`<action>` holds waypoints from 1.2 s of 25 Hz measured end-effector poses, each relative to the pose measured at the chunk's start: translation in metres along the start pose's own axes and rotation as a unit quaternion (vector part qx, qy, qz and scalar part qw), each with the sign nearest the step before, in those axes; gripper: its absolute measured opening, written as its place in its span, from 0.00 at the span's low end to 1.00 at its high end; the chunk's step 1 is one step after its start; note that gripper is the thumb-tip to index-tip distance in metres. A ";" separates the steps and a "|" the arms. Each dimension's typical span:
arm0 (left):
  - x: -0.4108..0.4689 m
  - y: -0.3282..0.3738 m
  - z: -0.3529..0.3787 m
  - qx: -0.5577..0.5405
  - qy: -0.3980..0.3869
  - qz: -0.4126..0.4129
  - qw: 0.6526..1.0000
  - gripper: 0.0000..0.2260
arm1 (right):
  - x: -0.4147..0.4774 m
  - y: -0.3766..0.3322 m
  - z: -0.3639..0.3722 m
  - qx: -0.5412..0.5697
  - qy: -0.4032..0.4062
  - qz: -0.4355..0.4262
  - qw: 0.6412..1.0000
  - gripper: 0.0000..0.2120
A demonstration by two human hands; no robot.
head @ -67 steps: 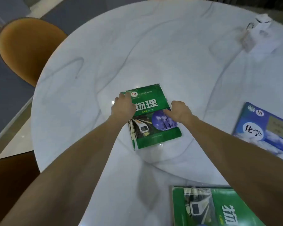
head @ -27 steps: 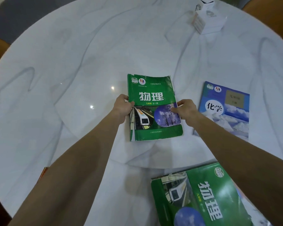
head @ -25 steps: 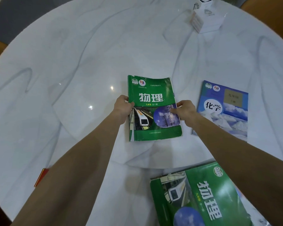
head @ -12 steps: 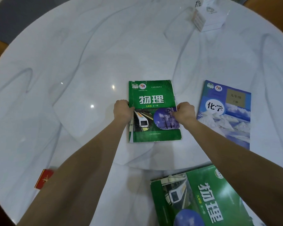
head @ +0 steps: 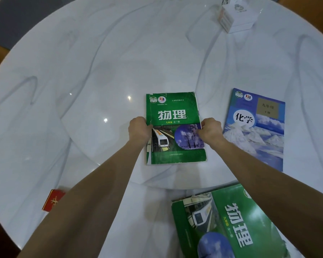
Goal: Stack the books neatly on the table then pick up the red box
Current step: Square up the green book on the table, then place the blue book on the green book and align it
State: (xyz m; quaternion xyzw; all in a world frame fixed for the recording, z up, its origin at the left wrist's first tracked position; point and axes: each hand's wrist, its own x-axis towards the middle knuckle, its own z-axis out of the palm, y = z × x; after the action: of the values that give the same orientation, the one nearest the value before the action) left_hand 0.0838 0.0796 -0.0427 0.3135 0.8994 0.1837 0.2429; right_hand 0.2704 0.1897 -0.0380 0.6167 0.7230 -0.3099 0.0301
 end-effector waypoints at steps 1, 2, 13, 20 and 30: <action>0.000 -0.001 0.000 0.003 -0.001 0.002 1.000 0.16 | 0.000 0.000 0.000 -0.001 0.000 -0.002 1.000 0.11; -0.001 0.000 0.000 0.009 -0.004 0.005 1.000 0.14 | 0.000 0.001 0.000 -0.001 0.001 -0.003 1.000 0.11; -0.017 0.062 -0.001 0.167 0.023 0.198 0.965 0.12 | -0.003 0.028 -0.039 -0.119 0.045 -0.063 0.990 0.14; -0.030 0.128 0.036 0.201 0.003 0.324 0.925 0.14 | 0.002 0.080 -0.074 -0.220 0.112 -0.077 0.966 0.14; -0.047 0.179 0.103 0.266 -0.031 0.369 0.890 0.15 | 0.004 0.167 -0.094 -0.215 0.135 -0.009 0.967 0.17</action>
State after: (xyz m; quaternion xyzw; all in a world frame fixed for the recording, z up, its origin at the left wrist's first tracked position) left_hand 0.2576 0.1988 -0.0251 0.6809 0.7265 0.0041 0.0925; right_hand 0.4531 0.2470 -0.0326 0.6253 0.7756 -0.0612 0.0613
